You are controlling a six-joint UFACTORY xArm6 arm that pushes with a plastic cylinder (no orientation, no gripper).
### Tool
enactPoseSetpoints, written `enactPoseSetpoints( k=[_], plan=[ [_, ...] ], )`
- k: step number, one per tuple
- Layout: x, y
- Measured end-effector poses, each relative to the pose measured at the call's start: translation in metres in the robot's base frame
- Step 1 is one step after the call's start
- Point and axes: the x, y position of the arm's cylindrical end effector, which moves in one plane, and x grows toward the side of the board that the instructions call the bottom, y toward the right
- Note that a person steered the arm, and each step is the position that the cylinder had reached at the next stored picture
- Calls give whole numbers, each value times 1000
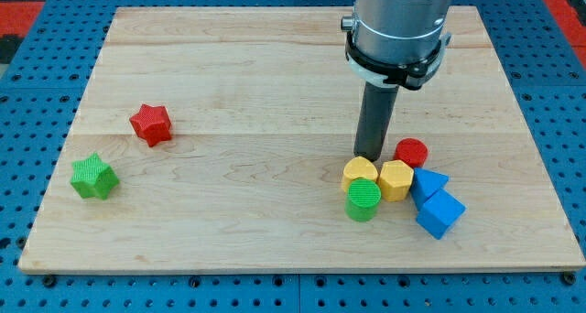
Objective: Move the green circle to the top right of the green star
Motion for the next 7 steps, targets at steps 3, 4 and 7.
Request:
enactPoseSetpoints(
  k=[3, 4, 7],
  plan=[
    [24, -53],
    [52, -112],
    [117, 51]
  ],
)
